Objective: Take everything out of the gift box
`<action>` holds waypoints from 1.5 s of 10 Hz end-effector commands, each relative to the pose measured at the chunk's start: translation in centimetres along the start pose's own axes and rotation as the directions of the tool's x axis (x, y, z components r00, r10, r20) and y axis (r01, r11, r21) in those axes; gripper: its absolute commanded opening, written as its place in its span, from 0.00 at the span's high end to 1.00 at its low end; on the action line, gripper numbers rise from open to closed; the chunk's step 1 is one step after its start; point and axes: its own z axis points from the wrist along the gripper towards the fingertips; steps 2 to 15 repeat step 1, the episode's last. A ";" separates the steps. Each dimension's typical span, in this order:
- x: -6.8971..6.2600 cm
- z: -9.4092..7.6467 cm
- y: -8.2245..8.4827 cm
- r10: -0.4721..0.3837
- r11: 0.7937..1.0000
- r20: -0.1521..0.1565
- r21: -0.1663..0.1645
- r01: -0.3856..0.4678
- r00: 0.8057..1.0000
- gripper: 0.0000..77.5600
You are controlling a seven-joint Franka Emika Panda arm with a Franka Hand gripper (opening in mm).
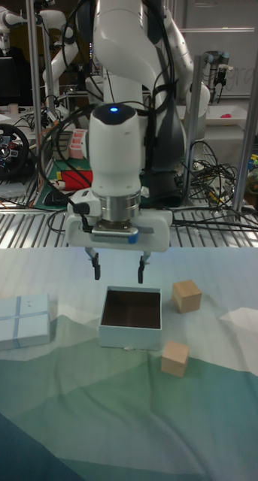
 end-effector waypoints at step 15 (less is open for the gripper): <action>-0.1 -0.6 -0.5 -0.019 1.000 -0.004 -0.009 0.019 1.000 0.00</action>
